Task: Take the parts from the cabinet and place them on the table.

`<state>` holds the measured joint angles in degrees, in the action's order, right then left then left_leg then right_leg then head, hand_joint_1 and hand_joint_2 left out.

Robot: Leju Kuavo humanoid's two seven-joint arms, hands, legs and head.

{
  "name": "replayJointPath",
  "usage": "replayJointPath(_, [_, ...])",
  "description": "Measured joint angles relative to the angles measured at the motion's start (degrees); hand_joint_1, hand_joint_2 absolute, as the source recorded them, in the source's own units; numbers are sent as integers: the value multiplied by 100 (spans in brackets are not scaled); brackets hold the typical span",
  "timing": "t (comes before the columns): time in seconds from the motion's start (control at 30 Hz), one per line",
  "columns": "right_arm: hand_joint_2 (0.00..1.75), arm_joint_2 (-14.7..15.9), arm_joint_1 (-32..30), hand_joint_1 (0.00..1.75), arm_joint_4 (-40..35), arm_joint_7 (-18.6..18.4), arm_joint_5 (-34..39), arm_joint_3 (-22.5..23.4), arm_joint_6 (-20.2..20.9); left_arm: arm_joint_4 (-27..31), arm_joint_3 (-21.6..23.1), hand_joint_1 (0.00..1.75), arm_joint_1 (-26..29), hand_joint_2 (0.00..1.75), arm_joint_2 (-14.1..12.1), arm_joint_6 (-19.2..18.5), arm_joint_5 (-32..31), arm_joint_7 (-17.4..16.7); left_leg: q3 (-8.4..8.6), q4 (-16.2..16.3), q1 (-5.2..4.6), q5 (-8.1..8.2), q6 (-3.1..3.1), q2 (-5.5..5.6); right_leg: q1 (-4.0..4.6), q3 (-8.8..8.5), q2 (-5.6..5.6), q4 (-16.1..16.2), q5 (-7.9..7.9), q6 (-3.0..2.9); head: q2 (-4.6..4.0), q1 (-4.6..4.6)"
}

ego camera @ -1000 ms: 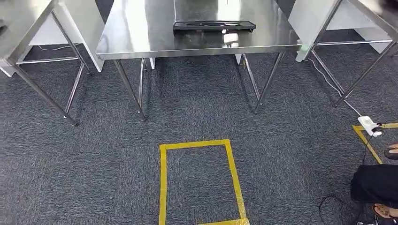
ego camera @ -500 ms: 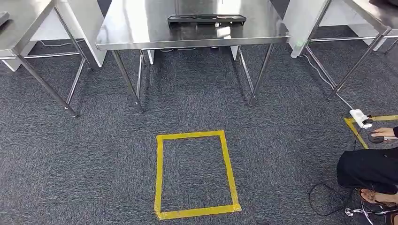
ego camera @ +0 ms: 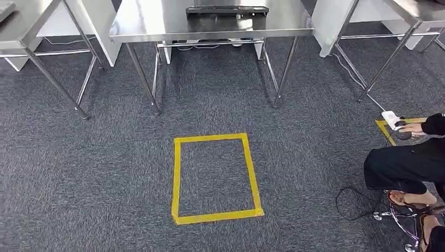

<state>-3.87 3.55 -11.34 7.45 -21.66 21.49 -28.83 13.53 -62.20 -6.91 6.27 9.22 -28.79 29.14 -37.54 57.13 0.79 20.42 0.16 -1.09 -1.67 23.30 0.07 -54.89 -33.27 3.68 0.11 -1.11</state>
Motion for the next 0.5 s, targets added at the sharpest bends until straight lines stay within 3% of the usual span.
replayJointPath(0.07, [0,0,-4,0,0,0,-2,6,-2,-2,11,0,4,0,0,2,0,0,-8,-65,39,-135,-59,-8,31,74,-6,-89,49,-99,0,0])
replayJointPath(0.1, [0,2,-25,0,2,0,-2,11,-2,-2,11,0,22,0,-2,2,0,0,-26,-85,60,-212,-102,-4,19,132,-23,-87,122,-194,0,-2])
replayJointPath(0.13, [0,0,-15,0,2,0,-2,20,-2,-7,13,0,32,0,0,2,-2,-2,-65,13,90,44,-124,24,-30,178,-55,-91,190,-265,0,11])
replayJointPath(0.17, [0,0,-13,0,2,-2,0,31,-2,-9,20,0,35,0,2,2,-2,-4,-118,257,93,497,-133,37,-12,261,-61,-93,270,-336,0,11])
replayJointPath(0.23, [0,-2,-12,0,2,0,-2,37,-2,-9,26,0,31,0,-4,2,-2,-7,-238,1078,90,1250,-162,69,34,447,-70,-102,429,-386,0,19])
replayJointPath(0.27, [0,-7,-14,0,2,2,-2,42,-9,-9,28,0,31,0,-9,9,-22,-9,-280,1498,90,1424,-167,71,54,558,-72,-111,504,-395,0,26])
replayJointPath(0.3, [0,-9,-20,0,2,17,-2,52,-15,-9,41,0,30,0,-11,61,-70,-37,-266,1748,90,1373,-160,71,72,646,-69,-116,554,-400,0,26])
replayJointPath(0.37, [0,-9,-32,0,2,46,-13,70,-33,-9,72,0,30,0,-7,111,-72,-72,-17,1711,89,832,-110,71,98,822,-67,-132,695,-380,0,28])
replayJointPath(0.4, [0,-11,-31,0,2,61,-13,81,-46,-9,79,0,29,0,-9,114,-70,-76,243,1413,82,659,-65,75,115,896,-64,-138,757,-364,0,26])
replayJointPath(0.43, [0,-17,-26,0,2,81,-22,83,-57,-9,81,0,21,0,-15,114,-68,-76,641,894,57,680,1,93,113,940,-63,-139,812,-350,0,26])
replayJointPath(0.47, [0,-44,-27,0,2,94,-31,83,-63,-4,85,0,13,0,-33,111,-68,-76,1112,315,8,889,86,116,118,956,-63,-144,848,-311,0,22])
replayJointPath(0.5, [0,-42,-26,0,2,107,-48,83,-81,-7,92,0,-2,0,-30,107,-68,-74,1335,-94,-9,1011,107,95,134,961,-71,-151,887,-279,0,26])
